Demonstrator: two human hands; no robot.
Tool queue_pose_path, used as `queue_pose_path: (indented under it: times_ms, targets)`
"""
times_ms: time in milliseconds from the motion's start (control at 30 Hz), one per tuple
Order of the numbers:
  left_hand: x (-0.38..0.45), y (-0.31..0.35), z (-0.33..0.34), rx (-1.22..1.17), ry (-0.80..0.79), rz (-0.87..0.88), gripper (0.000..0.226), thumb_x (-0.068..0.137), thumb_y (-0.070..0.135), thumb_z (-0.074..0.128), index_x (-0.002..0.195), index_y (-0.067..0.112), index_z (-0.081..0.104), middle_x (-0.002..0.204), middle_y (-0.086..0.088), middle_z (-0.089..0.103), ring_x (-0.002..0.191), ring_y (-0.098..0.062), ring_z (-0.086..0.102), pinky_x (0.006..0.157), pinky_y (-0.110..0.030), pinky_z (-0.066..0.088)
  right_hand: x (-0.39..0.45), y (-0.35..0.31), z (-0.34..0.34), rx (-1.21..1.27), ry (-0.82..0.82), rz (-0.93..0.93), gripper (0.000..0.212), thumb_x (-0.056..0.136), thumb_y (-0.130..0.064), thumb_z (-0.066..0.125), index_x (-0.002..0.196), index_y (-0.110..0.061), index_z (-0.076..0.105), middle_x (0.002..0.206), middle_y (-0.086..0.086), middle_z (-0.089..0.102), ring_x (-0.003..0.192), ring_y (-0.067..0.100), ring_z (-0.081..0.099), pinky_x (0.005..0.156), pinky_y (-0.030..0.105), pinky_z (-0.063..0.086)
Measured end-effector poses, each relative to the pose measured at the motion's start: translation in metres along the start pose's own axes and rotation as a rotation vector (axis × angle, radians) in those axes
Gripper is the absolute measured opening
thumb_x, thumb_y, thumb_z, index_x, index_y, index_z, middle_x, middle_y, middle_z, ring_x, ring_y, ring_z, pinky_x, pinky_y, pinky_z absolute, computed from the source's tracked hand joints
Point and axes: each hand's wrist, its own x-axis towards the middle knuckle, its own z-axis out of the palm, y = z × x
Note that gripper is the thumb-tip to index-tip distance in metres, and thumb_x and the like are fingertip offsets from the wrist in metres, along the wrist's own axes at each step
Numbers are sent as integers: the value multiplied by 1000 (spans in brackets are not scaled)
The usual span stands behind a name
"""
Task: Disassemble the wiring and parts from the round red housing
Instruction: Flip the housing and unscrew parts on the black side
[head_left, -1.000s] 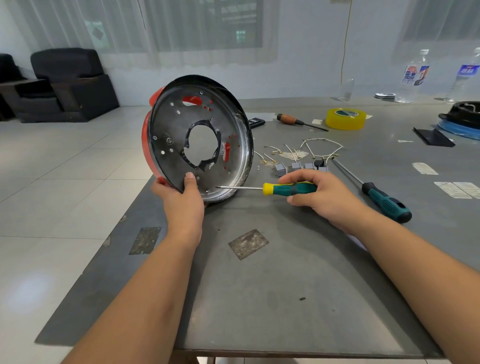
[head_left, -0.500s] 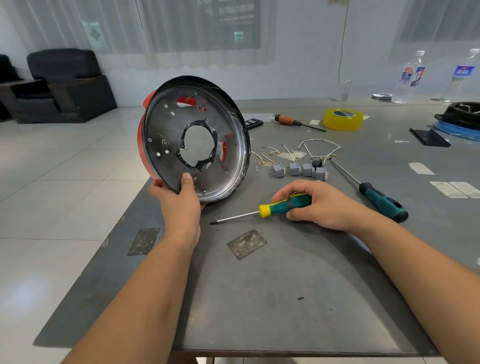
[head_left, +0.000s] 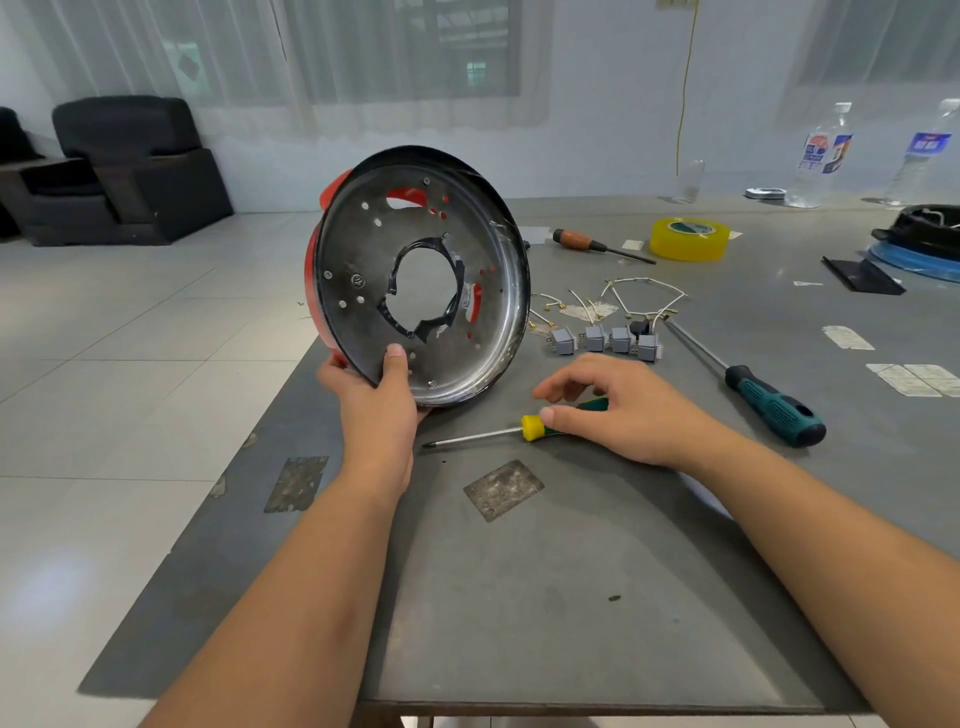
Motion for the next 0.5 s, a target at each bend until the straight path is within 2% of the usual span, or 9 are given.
queue_pose_path:
  times_ms: [100,200,267,333,500]
  targets:
    - [1,0,-1,13,-6,-3,37,107,22,60,131,34,34,128,12,60,118,-12,66,98,-51,60,15,-21,15,-12,92,-47,11,94,-40,70,97,-31,74,96,-15,69,94,-3,61,79,7,40]
    - [2,-1,-2,-5,-7,-17,37,107,21,60,132,31,34,131,7,61,117,-14,68,94,-50,62,38,-41,33,-153,68,-30,16,95,-44,64,93,-30,72,90,-15,68,93,6,62,95,36,47]
    - [3,-2,-2,-4,1,-26,37,107,22,59,135,28,34,131,4,62,114,-16,70,91,-49,64,52,-53,44,-180,52,15,21,95,-47,61,94,-29,71,88,-13,68,94,13,63,97,46,47]
    - [4,-3,-3,18,1,-26,37,107,23,59,134,29,34,129,4,63,112,-17,71,91,-47,64,63,-60,55,-194,54,57,27,96,-52,58,93,-28,70,87,-11,67,91,16,62,96,46,48]
    - [6,-4,-2,88,-1,1,37,107,25,60,131,27,33,127,2,65,120,-24,67,106,-55,55,79,-67,81,-269,115,163,36,92,-63,51,78,-31,60,84,-10,66,93,19,61,89,43,37]
